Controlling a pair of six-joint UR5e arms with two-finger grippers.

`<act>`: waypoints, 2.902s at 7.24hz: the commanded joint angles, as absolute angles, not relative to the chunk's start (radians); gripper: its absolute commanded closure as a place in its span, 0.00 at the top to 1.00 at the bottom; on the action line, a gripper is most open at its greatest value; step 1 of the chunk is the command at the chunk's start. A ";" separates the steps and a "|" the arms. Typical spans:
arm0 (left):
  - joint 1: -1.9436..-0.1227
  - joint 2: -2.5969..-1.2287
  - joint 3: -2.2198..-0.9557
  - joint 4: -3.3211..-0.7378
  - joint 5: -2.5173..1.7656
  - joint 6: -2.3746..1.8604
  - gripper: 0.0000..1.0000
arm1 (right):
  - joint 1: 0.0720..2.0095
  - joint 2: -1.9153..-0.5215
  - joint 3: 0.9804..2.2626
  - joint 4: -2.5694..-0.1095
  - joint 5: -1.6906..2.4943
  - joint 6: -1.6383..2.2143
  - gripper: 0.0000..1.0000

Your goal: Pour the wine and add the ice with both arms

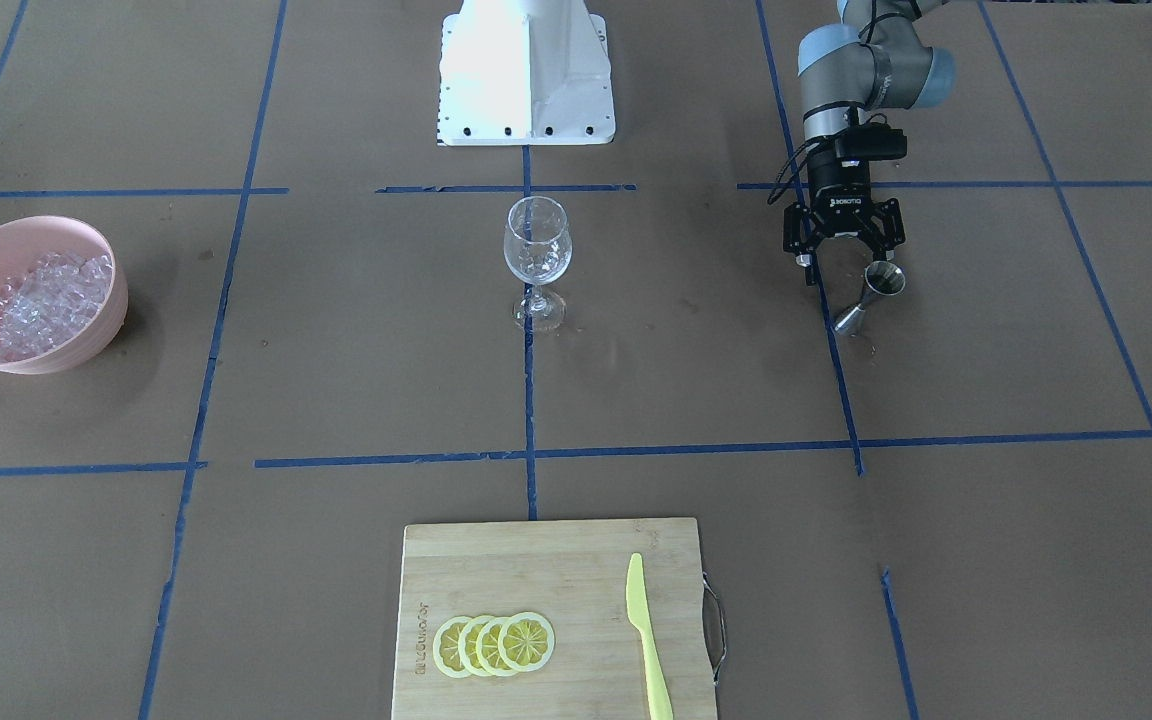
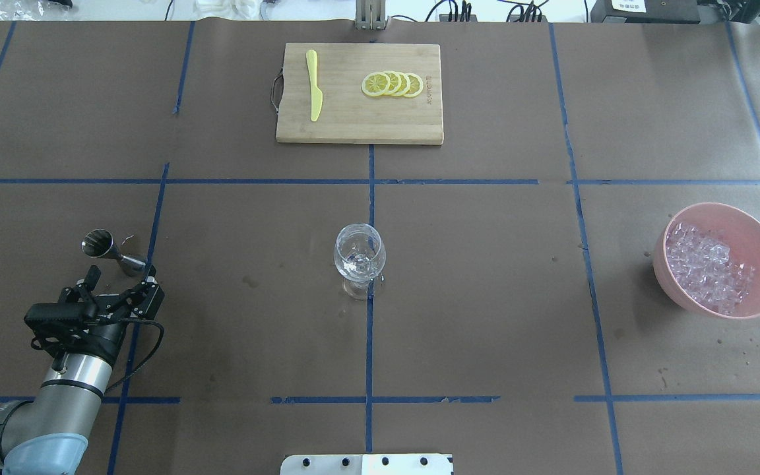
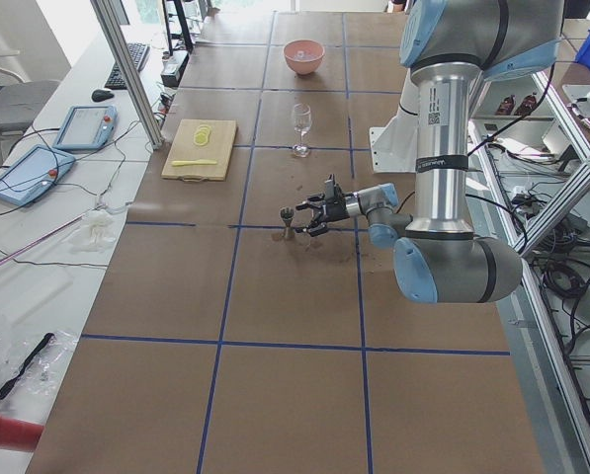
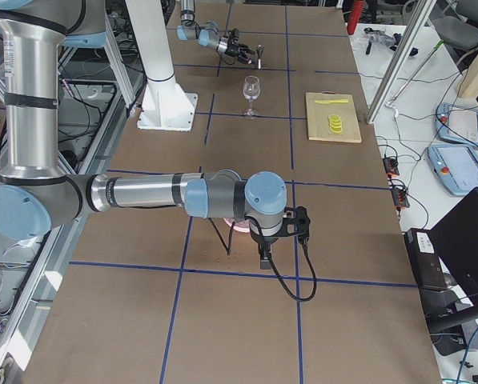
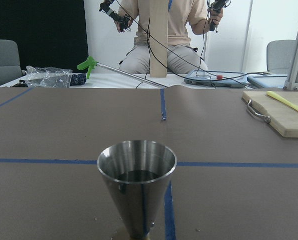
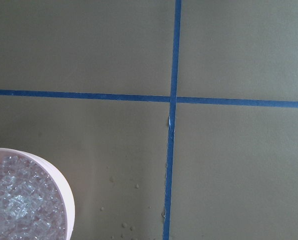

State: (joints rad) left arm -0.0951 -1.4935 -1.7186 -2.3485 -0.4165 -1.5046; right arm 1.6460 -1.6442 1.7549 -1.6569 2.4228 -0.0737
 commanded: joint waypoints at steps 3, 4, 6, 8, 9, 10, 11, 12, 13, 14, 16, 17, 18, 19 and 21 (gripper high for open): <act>-0.104 -1.534 -1.649 -2.350 -0.354 -1.502 1.00 | 1.646 -1.644 1.755 -1.658 2.425 -0.074 1.00; -0.113 -1.537 -1.646 -2.352 -0.354 -1.503 1.00 | 1.646 -1.644 1.755 -1.658 2.425 -0.074 1.00; -0.143 -1.548 -1.643 -2.353 -0.354 -1.505 1.00 | 1.646 -1.644 1.755 -1.658 2.425 -0.074 1.00; -0.152 -1.563 -1.628 -2.355 -0.354 -1.508 0.99 | 1.646 -1.644 1.755 -1.658 2.425 -0.074 1.00; -0.158 -1.571 -1.612 -2.356 -0.354 -1.508 0.99 | 1.646 -1.644 1.755 -1.658 2.425 -0.074 1.00; -0.158 -1.572 -1.592 -2.358 -0.354 -1.508 0.96 | 1.646 -1.644 1.755 -1.660 2.425 -0.074 1.00; -0.158 -1.575 -1.582 -2.359 -0.354 -1.508 0.94 | 1.646 -1.646 1.755 -1.660 2.425 -0.074 1.00; -0.158 -1.578 -1.582 -2.359 -0.354 -1.508 0.78 | 1.646 -1.646 1.755 -1.660 2.425 -0.074 1.00; -0.158 -1.582 -1.582 -2.359 -0.356 -1.508 0.70 | 1.646 -1.646 1.756 -1.660 2.425 -0.074 1.00; -0.158 -1.583 -1.582 -2.361 -0.356 -1.508 0.63 | 1.646 -1.646 1.756 -1.660 2.425 -0.074 1.00; -0.161 -1.580 -1.583 -2.362 -0.356 -1.508 0.59 | 1.646 -1.646 1.759 -1.660 2.427 -0.074 1.00; -0.161 -1.578 -1.585 -2.364 -0.357 -1.508 0.57 | 1.646 -1.646 1.759 -1.660 2.427 -0.074 1.00; -0.161 -1.578 -1.588 -2.368 -0.357 -1.508 0.54 | 1.646 -1.644 1.761 -1.660 2.427 -0.074 1.00; -0.161 -1.577 -1.585 -2.391 -0.357 -1.508 0.47 | 1.646 -1.644 1.761 -1.660 2.427 -0.074 1.00; -0.163 -1.565 -1.583 -2.402 -0.357 -1.508 0.45 | 1.646 -1.643 1.763 -1.660 2.427 -0.074 1.00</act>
State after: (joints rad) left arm -0.1616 -1.5704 -1.5839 -2.3956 -0.3574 -1.5079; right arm 1.6460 -1.6436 1.7614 -1.6591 2.4267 -0.0736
